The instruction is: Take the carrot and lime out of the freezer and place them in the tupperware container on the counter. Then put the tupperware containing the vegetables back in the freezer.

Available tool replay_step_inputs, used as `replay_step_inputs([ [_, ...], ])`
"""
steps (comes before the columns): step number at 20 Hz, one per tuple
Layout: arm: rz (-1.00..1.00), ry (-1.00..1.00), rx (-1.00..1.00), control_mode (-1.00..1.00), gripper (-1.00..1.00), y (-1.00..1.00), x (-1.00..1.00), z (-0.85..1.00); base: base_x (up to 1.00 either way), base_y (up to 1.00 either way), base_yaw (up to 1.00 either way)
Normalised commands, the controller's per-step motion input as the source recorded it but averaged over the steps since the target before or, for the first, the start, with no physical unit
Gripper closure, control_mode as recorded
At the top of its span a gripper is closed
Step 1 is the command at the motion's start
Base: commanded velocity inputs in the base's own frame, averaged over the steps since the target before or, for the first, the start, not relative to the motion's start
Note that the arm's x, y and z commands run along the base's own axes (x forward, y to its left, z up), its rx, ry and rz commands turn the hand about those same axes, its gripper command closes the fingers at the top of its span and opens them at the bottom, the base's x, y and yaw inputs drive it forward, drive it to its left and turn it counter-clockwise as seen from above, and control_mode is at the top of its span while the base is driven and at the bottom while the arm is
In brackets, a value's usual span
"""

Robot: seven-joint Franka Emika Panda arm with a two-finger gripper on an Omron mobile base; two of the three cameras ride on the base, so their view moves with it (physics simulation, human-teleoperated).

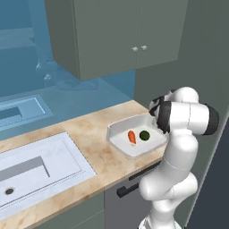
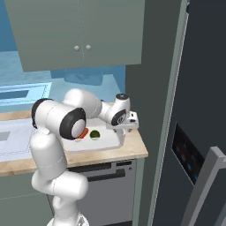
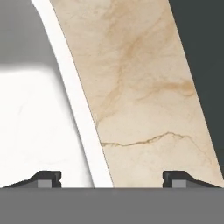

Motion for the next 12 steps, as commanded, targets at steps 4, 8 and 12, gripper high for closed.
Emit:
replay_step_inputs([
  [4,0.00,0.04,0.00,-1.00,1.00,0.10,-0.11,-0.02,0.00,0.00,0.00],
  [8,0.00,0.10,0.00,-1.00,1.00,0.12,-0.17,-0.03,0.00,0.00,0.00],
  [12,0.00,0.15,0.00,-1.00,1.00,0.15,-0.22,-0.10,0.00,0.00,0.00],
])
